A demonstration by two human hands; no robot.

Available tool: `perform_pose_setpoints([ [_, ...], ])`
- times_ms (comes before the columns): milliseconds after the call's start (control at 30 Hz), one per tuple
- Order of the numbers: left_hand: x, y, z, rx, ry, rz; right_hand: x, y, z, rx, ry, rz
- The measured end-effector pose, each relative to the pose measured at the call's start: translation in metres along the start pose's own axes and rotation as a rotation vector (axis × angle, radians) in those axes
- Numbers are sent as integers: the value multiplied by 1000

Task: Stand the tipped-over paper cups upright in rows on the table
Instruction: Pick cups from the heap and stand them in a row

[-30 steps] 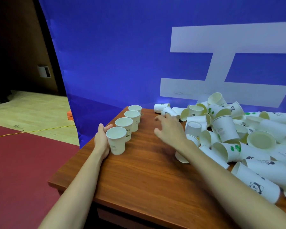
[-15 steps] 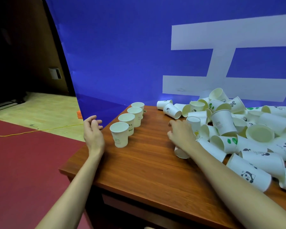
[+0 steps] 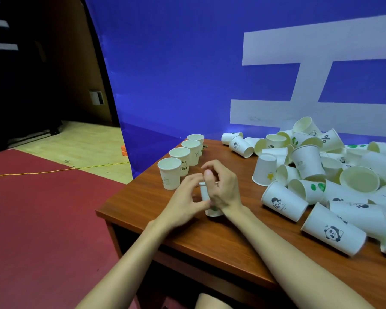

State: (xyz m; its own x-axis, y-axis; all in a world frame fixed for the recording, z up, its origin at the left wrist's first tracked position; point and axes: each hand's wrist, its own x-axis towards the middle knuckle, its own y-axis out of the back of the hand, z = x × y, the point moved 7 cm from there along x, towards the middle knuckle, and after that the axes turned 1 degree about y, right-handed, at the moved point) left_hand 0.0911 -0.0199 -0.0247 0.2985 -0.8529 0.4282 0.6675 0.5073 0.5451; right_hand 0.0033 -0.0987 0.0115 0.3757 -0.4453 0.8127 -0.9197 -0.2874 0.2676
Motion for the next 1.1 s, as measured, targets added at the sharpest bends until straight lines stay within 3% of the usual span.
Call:
perform_pose_setpoints([
  [167,-9,-2,-2,-50,83,125,-3,14,7,91,-43,140],
  [267,-16,9,-3,-13,148,241,-7,24,30,41,-180,161],
  [400,-30,30,-12,183,173,333,-20,13,74,-94,-533,-96],
  [467,-38,46,-16,275,178,399,-29,3,82,-204,-600,-269],
  [600,-51,74,-19,423,126,500,-32,-5,75,-268,-555,-376],
  [733,-54,90,-32,434,210,542,-33,-5,75,-290,-557,-407],
  [1100,-35,91,-41,509,280,546,-36,-9,80,-294,-565,-438],
])
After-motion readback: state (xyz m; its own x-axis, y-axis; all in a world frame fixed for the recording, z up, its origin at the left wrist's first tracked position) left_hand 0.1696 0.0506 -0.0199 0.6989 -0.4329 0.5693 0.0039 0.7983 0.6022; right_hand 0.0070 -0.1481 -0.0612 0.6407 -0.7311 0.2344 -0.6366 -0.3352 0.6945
